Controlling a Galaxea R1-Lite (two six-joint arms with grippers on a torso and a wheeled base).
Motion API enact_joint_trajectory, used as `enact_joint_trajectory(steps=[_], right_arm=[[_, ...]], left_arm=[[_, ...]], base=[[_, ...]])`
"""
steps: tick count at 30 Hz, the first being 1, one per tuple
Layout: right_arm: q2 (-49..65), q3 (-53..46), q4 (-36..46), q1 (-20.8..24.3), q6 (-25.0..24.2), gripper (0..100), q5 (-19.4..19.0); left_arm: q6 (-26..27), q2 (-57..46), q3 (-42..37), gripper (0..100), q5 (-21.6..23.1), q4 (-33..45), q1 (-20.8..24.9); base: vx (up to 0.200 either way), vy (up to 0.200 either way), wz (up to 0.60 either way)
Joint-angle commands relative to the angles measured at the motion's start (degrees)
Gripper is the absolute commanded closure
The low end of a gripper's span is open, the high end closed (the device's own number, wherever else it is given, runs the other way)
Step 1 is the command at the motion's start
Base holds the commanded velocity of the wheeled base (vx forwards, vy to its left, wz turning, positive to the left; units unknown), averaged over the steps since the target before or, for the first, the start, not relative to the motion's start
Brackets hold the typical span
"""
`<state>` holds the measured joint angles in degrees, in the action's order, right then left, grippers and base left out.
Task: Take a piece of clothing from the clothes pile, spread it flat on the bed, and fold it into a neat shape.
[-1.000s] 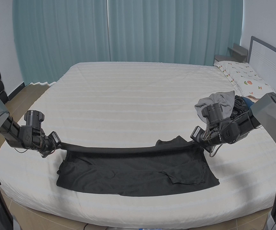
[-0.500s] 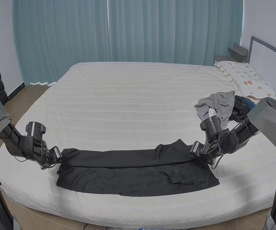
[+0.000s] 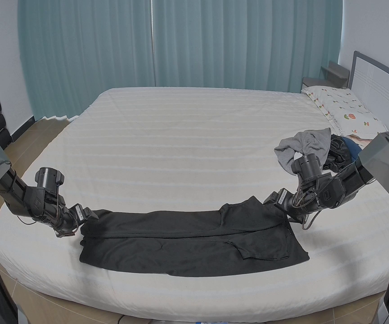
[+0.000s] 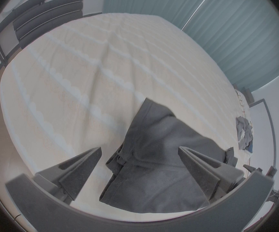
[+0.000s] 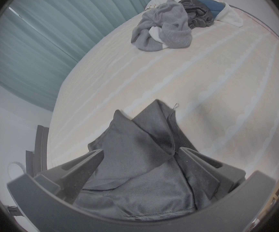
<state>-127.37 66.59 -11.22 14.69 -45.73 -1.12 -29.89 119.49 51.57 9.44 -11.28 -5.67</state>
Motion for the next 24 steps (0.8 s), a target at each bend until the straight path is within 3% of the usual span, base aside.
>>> enact_joint_trajectory(steps=[1, 6, 12, 19, 20, 24], right_arm=[[0.19, -1.55, -2.23, -2.74, 0.29, 0, -3.10], [-1.83, -5.33, -12.34, -4.67, 0.02, 0, -9.86], [-2.89, -8.40, -19.99, -5.72, -0.06, 0, -11.36], [-4.29, -8.05, -20.78, -7.22, -0.59, 0, -14.08], [-4.38, -7.96, -20.78, -7.39, -0.86, 0, -14.17], [-5.00, -7.52, -21.57, -7.66, -3.05, 0, -15.31]], left_arm=[[-4.30, 0.65, 4.68, 0, 0.58, -0.41, -0.13], [-7.20, 7.42, 11.01, 0, 0.76, -0.50, 0.13], [-8.69, 14.19, 16.90, 0, 0.50, -0.50, 0.31], [-9.57, 16.21, 19.19, 0, 0.06, -0.94, 0.40], [-9.57, 16.30, 19.19, 100, 0.06, -1.03, 0.40], [-9.66, 16.56, 18.83, 100, -0.21, -2.52, 0.57]], base=[[0.000, 0.000, 0.00], [0.000, 0.000, 0.00], [0.000, 0.000, 0.00], [0.000, 0.000, 0.00], [0.000, 0.000, 0.00], [0.000, 0.000, 0.00]])
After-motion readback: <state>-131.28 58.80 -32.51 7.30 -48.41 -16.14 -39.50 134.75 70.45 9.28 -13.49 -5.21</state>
